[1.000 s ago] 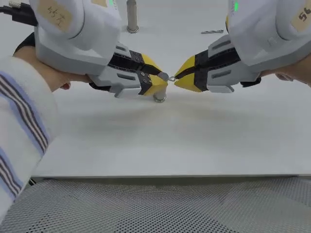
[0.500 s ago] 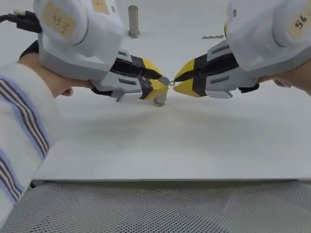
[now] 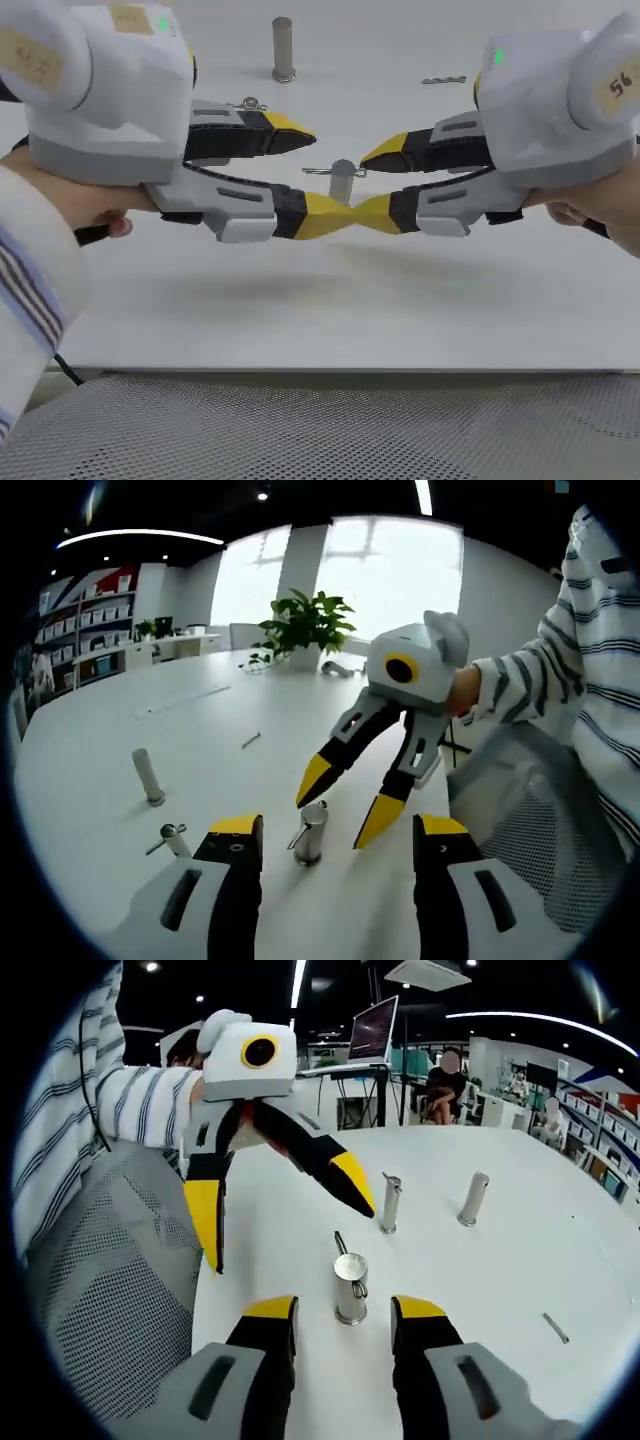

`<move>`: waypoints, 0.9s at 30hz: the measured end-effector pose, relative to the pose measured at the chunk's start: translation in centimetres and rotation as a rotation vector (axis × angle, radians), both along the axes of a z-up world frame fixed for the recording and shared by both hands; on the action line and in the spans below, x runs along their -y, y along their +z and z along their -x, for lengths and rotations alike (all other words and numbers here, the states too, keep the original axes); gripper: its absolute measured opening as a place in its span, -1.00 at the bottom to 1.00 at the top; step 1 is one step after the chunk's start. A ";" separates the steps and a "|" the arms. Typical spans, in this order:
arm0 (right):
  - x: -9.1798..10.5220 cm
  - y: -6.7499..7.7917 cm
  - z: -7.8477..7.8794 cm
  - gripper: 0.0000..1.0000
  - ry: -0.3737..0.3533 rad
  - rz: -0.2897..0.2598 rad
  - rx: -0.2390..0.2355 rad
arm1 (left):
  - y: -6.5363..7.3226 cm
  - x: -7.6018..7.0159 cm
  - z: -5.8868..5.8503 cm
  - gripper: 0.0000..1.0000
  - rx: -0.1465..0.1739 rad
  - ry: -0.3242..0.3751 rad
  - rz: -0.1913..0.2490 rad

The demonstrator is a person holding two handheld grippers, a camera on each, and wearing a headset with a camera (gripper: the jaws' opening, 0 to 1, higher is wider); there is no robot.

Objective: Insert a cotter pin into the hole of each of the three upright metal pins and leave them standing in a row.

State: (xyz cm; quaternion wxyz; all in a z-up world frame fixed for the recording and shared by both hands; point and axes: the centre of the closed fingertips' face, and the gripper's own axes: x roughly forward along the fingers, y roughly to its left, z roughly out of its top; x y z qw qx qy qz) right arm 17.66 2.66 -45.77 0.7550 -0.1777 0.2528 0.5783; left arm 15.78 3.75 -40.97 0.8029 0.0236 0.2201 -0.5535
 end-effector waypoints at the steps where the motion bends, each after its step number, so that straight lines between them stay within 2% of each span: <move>1: -0.2 -0.1 0.1 -0.29 -0.005 -0.019 -0.018 | 0.2 0.0 0.1 0.29 0.000 0.016 0.019; 4: -0.5 -0.5 0.1 -0.25 -0.022 -0.061 -0.031 | 0.6 -0.2 0.5 0.48 -0.006 0.070 0.045; 6: -0.8 -0.8 0.1 -0.18 -0.027 -0.084 -0.044 | 0.4 -0.4 0.5 0.63 -0.019 0.107 0.042; 7: -0.9 -1.0 0.1 -0.15 -0.033 -0.096 -0.055 | 0.3 -0.7 0.3 0.71 -0.022 0.139 0.034; 9: -1.2 -1.2 0.1 -0.11 -0.034 -0.123 -0.056 | 0.2 -1.0 0.4 0.81 -0.011 0.159 0.009; 11: -1.5 -1.4 0.0 -0.14 -0.039 -0.145 -0.072 | 0.2 -1.3 0.4 0.95 -0.005 0.181 0.003; 15: -2.0 -1.8 0.0 -0.21 -0.041 -0.170 -0.079 | 0.6 -1.8 0.6 0.98 0.000 0.210 -0.002; 21: -2.5 -2.4 0.3 -0.25 -0.034 -0.182 -0.098 | 0.7 -2.3 0.9 0.98 0.012 0.203 -0.031; 24: -2.6 -2.4 0.2 -0.38 -0.043 -0.198 -0.101 | 0.9 -2.1 1.1 0.98 0.019 0.201 -0.036; 27: -2.8 -2.2 -0.2 -0.55 -0.062 -0.225 -0.097 | 0.8 -2.2 1.1 0.98 0.013 0.202 -0.033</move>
